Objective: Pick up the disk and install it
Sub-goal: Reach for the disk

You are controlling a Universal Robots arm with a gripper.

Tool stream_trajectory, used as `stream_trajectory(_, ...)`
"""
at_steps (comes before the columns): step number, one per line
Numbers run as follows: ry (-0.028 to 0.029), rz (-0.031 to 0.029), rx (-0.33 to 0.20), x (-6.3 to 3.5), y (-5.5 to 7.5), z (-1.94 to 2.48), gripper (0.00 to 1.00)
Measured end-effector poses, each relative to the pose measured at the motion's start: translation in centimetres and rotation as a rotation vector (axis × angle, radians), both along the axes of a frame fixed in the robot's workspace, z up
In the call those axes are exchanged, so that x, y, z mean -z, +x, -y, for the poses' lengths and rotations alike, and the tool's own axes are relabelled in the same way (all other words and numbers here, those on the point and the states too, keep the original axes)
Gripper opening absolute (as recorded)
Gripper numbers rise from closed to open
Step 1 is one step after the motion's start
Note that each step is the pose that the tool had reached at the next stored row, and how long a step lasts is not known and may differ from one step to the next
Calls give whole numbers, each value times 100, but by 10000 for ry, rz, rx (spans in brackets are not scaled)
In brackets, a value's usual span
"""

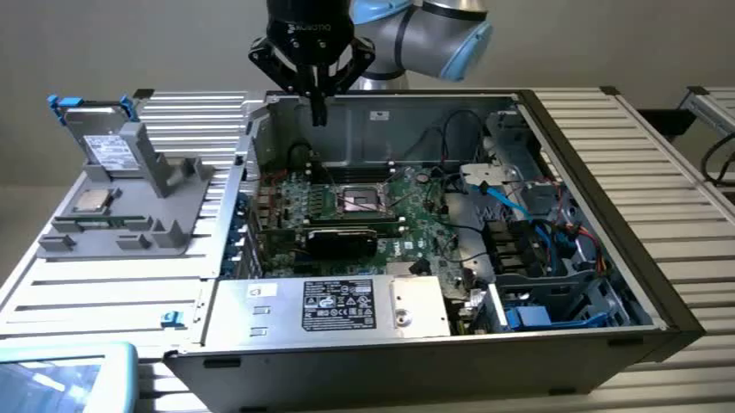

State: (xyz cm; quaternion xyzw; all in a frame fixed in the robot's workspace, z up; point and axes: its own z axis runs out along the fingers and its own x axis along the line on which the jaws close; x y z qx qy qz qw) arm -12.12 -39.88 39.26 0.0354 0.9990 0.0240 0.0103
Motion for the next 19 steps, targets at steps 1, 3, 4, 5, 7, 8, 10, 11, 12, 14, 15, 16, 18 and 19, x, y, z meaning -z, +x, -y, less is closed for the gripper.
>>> stream_trajectory(1,0,0,0,0,0,0,11)
stream_trajectory(3,1,1,1,0,0,0,11)
stream_trajectory(4,0,0,0,0,0,0,11)
stream_trajectory(5,0,0,0,0,0,0,11)
stream_trajectory(7,0,0,0,0,0,0,11)
stream_trajectory(8,0,0,0,0,0,0,11)
stream_trajectory(10,0,0,0,0,0,0,11)
stream_trajectory(11,0,1,0,0,0,0,11)
stream_trajectory(12,0,0,0,0,0,0,11)
stream_trajectory(14,-1,0,1,0,-7,0,11)
stream_trajectory(15,-1,-1,2,0,-23,0,11)
stream_trajectory(16,-2,-1,0,-1,-58,0,11)
stream_trajectory(18,0,0,1,0,-148,0,11)
stream_trajectory(19,0,1,1,0,-195,0,11)
